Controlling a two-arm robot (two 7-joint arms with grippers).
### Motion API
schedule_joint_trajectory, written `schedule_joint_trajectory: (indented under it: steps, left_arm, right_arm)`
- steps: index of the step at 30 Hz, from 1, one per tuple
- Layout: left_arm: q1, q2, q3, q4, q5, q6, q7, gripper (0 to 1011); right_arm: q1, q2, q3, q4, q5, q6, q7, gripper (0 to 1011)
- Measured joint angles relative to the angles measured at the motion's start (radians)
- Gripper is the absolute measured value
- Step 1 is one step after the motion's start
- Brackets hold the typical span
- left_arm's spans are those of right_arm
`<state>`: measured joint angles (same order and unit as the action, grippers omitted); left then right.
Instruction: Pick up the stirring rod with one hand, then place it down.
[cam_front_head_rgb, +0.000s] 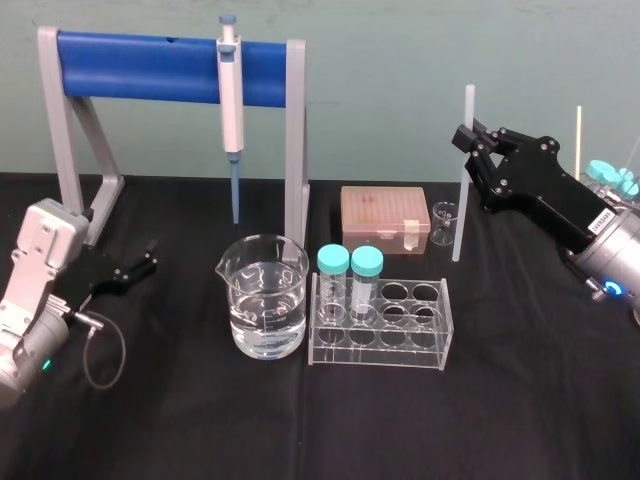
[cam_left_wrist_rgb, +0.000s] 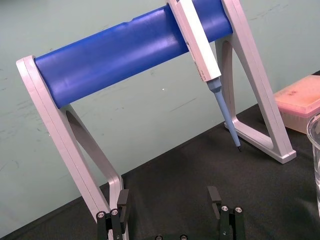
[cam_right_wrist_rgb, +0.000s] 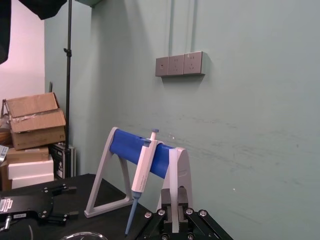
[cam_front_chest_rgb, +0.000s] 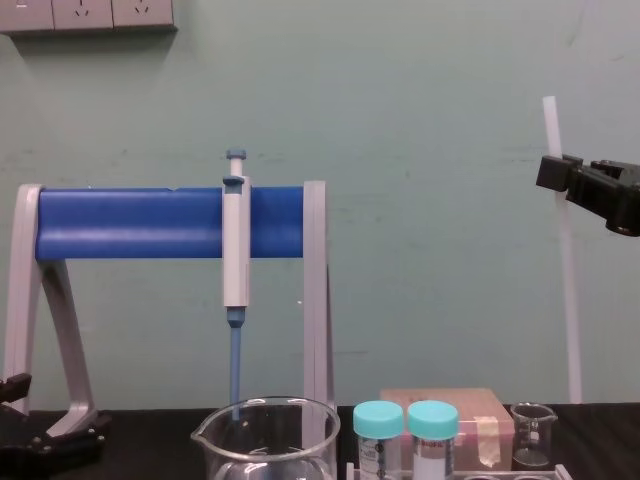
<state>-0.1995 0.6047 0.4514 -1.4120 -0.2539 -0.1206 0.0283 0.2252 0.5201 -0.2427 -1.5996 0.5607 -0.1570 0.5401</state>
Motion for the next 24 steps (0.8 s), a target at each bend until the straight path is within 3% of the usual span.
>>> schedule_joint_trajectory:
  steps: [24]
  left_arm:
    - [0.000,0.000,0.000,0.000,0.000,0.000,0.000,1000]
  right_arm:
    - [0.007,-0.008,-0.008,0.020,-0.007,0.002,-0.001,66]
